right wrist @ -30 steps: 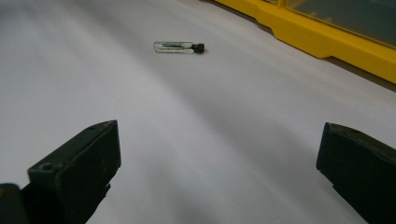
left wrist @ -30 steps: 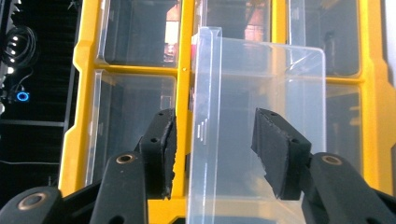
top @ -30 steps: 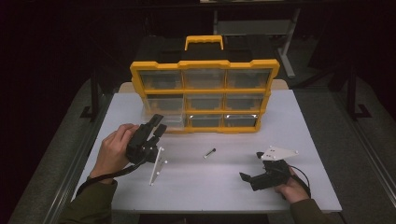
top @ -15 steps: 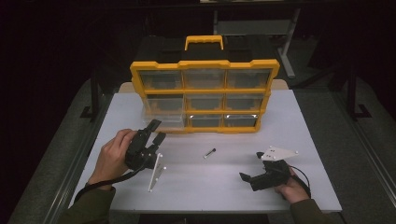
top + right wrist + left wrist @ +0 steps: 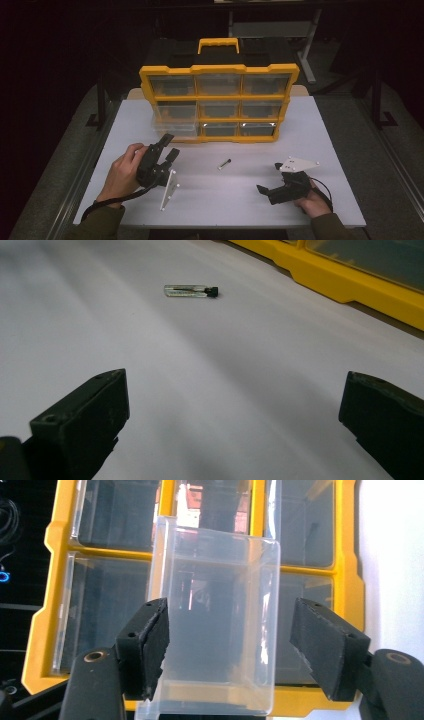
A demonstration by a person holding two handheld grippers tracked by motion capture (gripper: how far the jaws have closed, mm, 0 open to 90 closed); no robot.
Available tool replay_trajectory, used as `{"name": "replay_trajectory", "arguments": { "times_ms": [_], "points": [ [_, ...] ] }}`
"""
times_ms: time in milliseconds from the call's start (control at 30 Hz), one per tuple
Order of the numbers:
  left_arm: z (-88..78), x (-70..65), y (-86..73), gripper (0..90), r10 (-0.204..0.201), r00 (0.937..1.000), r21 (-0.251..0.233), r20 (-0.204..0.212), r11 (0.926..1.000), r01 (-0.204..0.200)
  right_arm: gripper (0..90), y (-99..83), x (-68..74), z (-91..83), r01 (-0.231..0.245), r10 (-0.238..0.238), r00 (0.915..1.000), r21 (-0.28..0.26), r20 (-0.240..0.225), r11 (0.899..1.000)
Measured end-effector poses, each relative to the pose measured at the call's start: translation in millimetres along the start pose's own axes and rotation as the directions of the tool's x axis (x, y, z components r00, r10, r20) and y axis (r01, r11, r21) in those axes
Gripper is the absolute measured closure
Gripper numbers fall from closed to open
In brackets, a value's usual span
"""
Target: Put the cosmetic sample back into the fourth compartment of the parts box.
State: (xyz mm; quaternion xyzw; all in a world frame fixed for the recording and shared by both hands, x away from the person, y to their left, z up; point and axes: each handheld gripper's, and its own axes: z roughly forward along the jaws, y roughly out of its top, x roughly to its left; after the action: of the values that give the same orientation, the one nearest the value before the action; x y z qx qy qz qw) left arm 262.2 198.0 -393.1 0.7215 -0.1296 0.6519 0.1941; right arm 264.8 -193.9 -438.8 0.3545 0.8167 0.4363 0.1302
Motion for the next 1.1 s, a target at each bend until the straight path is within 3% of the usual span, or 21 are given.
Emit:
{"name": "replay_trajectory", "arguments": {
  "times_ms": [400, 767, 1100],
  "points": [
    [0.4, -14.2, 1.8, 18.8, -0.019, 0.9998, 0.003, 0.005, 0.9998, 0.019, 0.0, -0.1, 0.1, 0.2, 0.005, -0.005, 1.0000, 0.000, 0.000, 1.000],
    [0.4, -34.7, 0.4, 11.4, -0.047, 0.9978, 0.023, 0.048, 0.9987, 0.046, 0.0, 0.0, 0.3, 0.0, -0.001, 0.001, 1.0000, 0.003, -0.002, 1.000],
    [4.0, -45.6, -3.9, 2.2, -0.080, 0.9944, 0.057, 0.068, 0.9954, 0.077, 0.0, 0.0, 0.4, 0.0, -0.001, 0.001, 1.0000, 0.004, -0.001, 1.000]
  ]
}}
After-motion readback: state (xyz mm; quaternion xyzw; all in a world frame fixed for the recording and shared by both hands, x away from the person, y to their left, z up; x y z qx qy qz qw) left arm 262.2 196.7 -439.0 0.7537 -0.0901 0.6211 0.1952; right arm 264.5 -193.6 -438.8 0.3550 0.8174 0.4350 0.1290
